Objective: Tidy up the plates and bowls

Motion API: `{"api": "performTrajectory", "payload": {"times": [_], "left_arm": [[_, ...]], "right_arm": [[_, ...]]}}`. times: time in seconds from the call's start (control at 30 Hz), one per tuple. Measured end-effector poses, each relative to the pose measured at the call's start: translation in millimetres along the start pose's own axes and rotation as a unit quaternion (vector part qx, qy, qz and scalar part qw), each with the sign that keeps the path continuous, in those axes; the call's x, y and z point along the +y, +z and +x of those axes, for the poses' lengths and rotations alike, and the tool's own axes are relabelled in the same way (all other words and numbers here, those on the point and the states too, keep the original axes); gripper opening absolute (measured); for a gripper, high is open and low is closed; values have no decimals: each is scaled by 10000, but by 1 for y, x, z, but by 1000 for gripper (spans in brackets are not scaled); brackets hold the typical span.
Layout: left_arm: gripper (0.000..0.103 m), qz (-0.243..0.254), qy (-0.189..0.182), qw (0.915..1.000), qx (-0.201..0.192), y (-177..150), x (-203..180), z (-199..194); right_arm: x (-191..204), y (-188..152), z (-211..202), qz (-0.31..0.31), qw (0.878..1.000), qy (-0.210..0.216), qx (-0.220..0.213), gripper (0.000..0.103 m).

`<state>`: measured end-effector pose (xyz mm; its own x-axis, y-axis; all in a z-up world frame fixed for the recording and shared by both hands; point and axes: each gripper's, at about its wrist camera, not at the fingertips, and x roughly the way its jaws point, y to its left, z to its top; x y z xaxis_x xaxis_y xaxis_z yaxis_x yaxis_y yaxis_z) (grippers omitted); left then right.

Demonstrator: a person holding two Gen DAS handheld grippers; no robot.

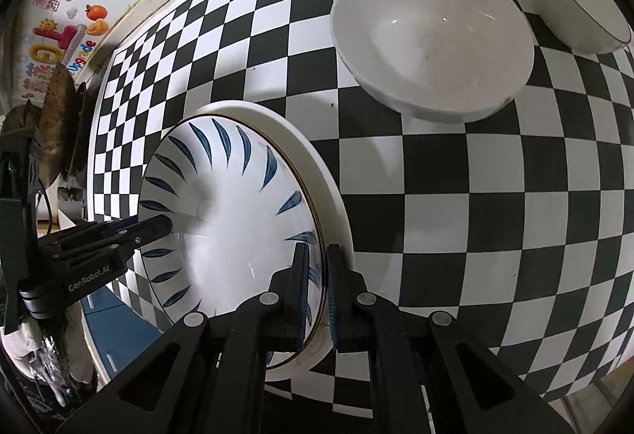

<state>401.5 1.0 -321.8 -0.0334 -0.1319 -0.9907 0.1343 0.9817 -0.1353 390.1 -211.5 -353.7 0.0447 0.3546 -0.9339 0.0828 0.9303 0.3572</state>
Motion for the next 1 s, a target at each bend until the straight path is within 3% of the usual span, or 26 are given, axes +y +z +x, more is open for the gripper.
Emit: {"api": "performTrajectory", "payload": {"times": [0.73,1.0], "left_arm": [[20,-459,196,9987,-105,-15,5,5],[21,-524,322,9973,-399,-32,5,-16]], "right_arm": [[-3,1,4,-24,9998,114,137,13],[9,-11,-15,-267,9994,-209,-53,23]]}}
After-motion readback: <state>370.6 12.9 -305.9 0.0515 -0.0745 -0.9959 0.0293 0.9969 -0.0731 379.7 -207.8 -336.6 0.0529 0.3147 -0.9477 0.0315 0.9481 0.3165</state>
